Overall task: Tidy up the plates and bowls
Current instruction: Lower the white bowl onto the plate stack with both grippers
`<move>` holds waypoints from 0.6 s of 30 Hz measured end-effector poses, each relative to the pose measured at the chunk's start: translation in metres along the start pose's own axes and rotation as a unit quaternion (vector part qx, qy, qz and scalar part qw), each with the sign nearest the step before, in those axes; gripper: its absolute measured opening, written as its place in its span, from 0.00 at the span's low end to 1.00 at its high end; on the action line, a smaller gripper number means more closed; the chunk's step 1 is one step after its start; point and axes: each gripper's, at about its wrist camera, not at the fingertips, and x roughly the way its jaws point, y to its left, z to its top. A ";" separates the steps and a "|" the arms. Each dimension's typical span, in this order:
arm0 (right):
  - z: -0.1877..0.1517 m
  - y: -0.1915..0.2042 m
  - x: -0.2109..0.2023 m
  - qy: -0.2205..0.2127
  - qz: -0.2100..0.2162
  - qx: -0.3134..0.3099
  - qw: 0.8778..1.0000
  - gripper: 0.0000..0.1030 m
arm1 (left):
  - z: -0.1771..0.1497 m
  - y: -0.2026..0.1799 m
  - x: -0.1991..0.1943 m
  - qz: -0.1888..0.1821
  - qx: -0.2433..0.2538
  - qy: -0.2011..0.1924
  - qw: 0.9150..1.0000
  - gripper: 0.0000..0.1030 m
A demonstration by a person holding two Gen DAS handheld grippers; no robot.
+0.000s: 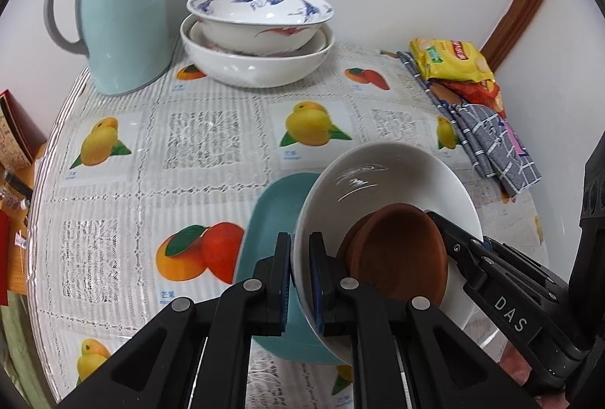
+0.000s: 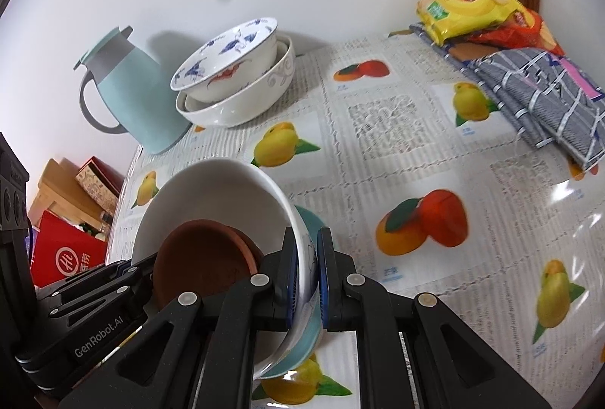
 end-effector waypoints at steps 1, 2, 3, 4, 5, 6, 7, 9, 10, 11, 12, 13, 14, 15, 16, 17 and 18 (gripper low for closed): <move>-0.001 0.001 0.004 0.004 0.001 -0.001 1.000 0.10 | -0.001 0.002 0.002 0.001 -0.002 0.002 1.000 0.10; -0.002 0.002 0.008 0.009 0.002 -0.001 1.000 0.10 | -0.001 0.005 0.006 0.003 -0.004 0.006 1.000 0.10; -0.003 0.002 0.013 0.014 0.002 -0.002 1.000 0.10 | -0.002 0.007 0.010 0.003 -0.006 0.010 1.000 0.09; -0.005 0.002 0.018 0.020 0.002 -0.002 1.000 0.10 | -0.004 0.010 0.014 0.003 -0.008 0.013 1.000 0.09; -0.006 0.002 0.023 0.027 0.001 -0.002 1.000 0.10 | -0.006 0.012 0.020 0.003 -0.009 0.019 1.000 0.10; -0.008 0.000 0.029 0.037 0.002 0.000 0.999 0.10 | -0.007 0.014 0.024 0.000 -0.010 0.018 1.000 0.10; -0.009 -0.001 0.033 0.043 0.003 0.003 0.999 0.10 | -0.008 0.015 0.023 -0.006 -0.014 0.011 1.000 0.10; -0.011 -0.003 0.035 0.036 0.010 0.007 0.999 0.10 | -0.008 0.014 0.023 -0.006 -0.008 0.009 1.000 0.10; -0.012 -0.003 0.036 0.038 0.010 0.004 0.999 0.10 | -0.007 0.012 0.024 -0.004 -0.004 0.009 1.000 0.10; -0.012 -0.004 0.036 0.038 0.009 0.002 0.999 0.10 | -0.007 0.012 0.025 -0.003 -0.004 0.009 1.000 0.10; -0.011 -0.003 0.037 0.038 0.008 0.001 0.999 0.10 | -0.006 0.012 0.025 -0.005 -0.004 0.009 1.000 0.10; -0.011 -0.003 0.036 0.038 0.007 0.001 0.999 0.10 | -0.005 0.013 0.025 -0.007 -0.006 0.009 1.000 0.10; -0.011 -0.003 0.036 0.037 0.007 0.001 0.999 0.10 | -0.005 0.013 0.025 -0.009 -0.007 0.009 1.000 0.10; -0.012 -0.003 0.036 0.037 0.009 0.001 0.999 0.11 | -0.005 0.013 0.026 -0.011 -0.008 0.009 1.000 0.11; -0.012 -0.003 0.037 0.038 0.009 -0.001 0.999 0.10 | -0.005 0.014 0.026 -0.012 -0.008 0.009 1.000 0.11; -0.012 -0.003 0.037 0.036 0.008 -0.002 0.999 0.10 | -0.005 0.014 0.026 -0.013 -0.010 0.010 1.000 0.11; -0.012 -0.002 0.037 0.036 0.008 -0.004 0.999 0.10 | -0.005 0.014 0.026 -0.014 -0.010 0.011 1.000 0.11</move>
